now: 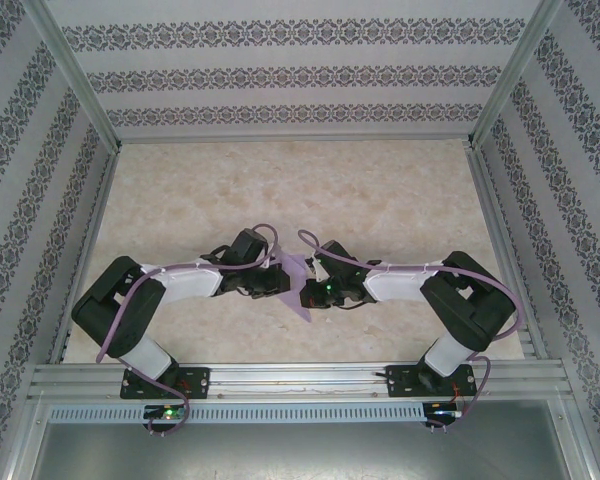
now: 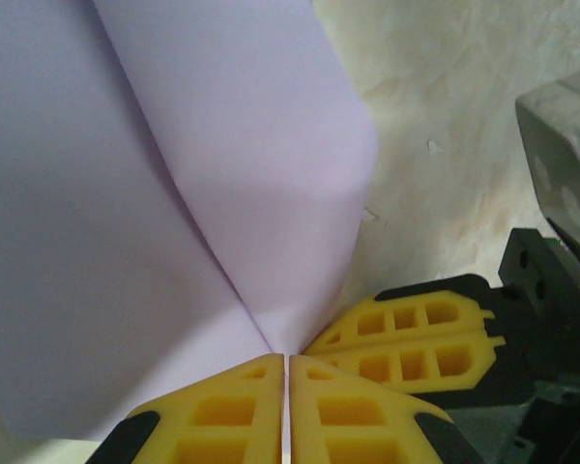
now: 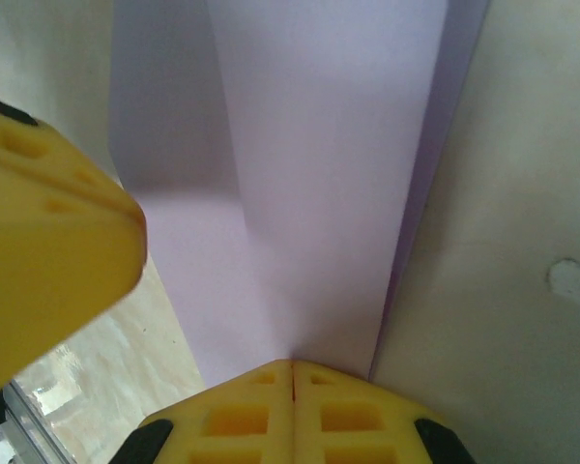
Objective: Fold a paper plane with a square sheet of paper (fold left side to right side)
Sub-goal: Fourth fold the wing at the center of the table.
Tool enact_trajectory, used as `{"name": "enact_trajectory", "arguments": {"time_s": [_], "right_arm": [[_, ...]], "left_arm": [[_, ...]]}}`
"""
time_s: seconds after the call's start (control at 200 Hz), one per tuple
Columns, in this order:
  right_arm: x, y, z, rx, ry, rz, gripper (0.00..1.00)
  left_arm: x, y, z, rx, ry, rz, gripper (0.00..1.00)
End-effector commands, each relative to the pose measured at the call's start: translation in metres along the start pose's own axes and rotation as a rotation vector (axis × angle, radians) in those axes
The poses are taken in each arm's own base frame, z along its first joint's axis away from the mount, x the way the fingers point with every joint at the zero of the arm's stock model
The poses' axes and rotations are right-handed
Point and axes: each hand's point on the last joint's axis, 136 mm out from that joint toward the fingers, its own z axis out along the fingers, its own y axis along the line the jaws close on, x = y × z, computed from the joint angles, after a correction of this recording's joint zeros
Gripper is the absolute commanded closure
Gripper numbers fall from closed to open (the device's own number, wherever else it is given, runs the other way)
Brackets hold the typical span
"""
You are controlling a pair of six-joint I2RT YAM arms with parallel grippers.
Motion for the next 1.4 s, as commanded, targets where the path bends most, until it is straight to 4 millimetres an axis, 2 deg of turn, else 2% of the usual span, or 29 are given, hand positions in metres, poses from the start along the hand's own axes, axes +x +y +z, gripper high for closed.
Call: {"name": "enact_trajectory", "arguments": {"time_s": [0.0,0.13,0.615,0.954,1.394], "right_arm": [[0.032,-0.065,0.011,0.261,0.080,0.042,1.00],[0.034,-0.067,0.012,0.273,0.086,0.036,1.00],[0.036,-0.068,0.012,0.298,0.102,0.018,1.00],[0.040,-0.072,0.010,0.328,0.121,0.009,1.00],[0.052,-0.077,0.012,0.365,0.188,-0.002,1.00]], "left_arm": [[-0.005,-0.023,0.001,0.089,-0.019,0.027,0.90],[-0.006,-0.027,0.008,0.106,-0.010,0.024,0.90],[-0.017,-0.023,0.023,0.097,-0.029,-0.010,0.91],[-0.015,0.003,0.031,-0.014,-0.021,-0.021,0.91],[-0.016,0.028,0.035,-0.065,-0.036,-0.044,0.91]]}}
